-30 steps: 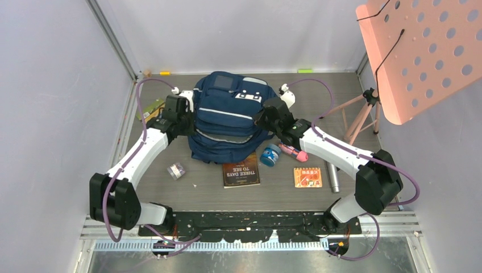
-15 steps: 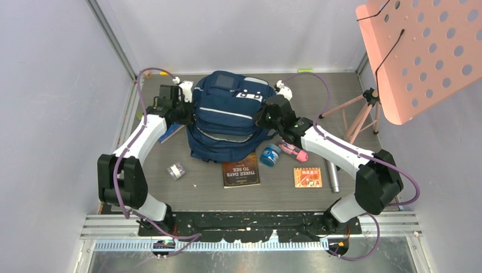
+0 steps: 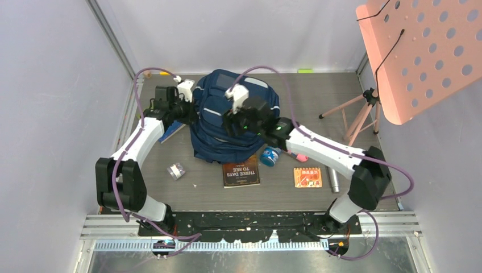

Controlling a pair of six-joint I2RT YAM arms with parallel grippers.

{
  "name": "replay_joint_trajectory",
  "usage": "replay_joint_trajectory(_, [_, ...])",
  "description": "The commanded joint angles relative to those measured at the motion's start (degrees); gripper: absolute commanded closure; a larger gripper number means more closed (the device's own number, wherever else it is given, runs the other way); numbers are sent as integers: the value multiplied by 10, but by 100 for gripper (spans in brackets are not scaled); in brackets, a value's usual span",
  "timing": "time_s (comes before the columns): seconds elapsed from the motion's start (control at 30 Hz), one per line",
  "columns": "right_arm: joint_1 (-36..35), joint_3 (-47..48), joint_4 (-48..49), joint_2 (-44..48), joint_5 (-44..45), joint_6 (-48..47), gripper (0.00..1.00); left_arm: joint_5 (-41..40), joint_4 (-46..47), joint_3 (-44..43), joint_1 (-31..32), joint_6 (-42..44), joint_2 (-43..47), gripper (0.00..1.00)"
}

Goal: Pack the student bag
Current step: Unzip the student bag at the center of the board.

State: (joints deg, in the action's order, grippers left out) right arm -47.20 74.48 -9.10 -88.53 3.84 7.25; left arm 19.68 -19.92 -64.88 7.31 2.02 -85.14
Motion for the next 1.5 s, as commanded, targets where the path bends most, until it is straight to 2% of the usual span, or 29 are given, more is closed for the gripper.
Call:
replay_joint_trajectory(0.0, [-66,47,9,-57,57,-92,30,50,44,-19,0,5,15,100])
replay_joint_trajectory(0.23, [-100,104,17,-149,82,-117,32,62,43,-17,0,2,17,100])
replay_joint_trajectory(0.37, [-103,124,16,-179,128,-137,38,62,43,-17,0,2,19,100])
replay_joint_trajectory(0.43, [-105,123,25,-190,153,-145,44,63,44,-18,0,0,19,100])
replay_joint_trajectory(0.5, [-109,123,34,-200,187,-151,55,63,44,-19,0,0,18,100])
replay_joint_trajectory(0.53, [-110,123,40,-206,208,-153,70,63,44,-19,0,0,19,100])
replay_joint_trajectory(0.57, [-110,123,41,-207,215,-156,78,64,44,-19,0,-1,20,100])
replay_joint_trajectory(0.6, [-110,121,43,-206,222,-157,93,62,45,-19,0,-1,20,100])
replay_joint_trajectory(0.67, [-110,110,47,-192,214,-158,99,51,49,-19,0,-3,20,100])
replay_joint_trajectory(0.8, [-110,57,72,-128,169,-146,100,-3,47,-41,-2,-4,1,100])
replay_joint_trajectory(0.97, [-110,14,64,-57,110,-130,100,-10,57,-88,-7,-8,-48,100])
replay_joint_trajectory(1.27, [-112,-13,20,3,39,-104,99,-31,50,-209,-7,3,-180,100])
replay_joint_trajectory(1.47, [-112,-17,8,19,46,-104,100,-35,41,-224,-7,13,-194,100])
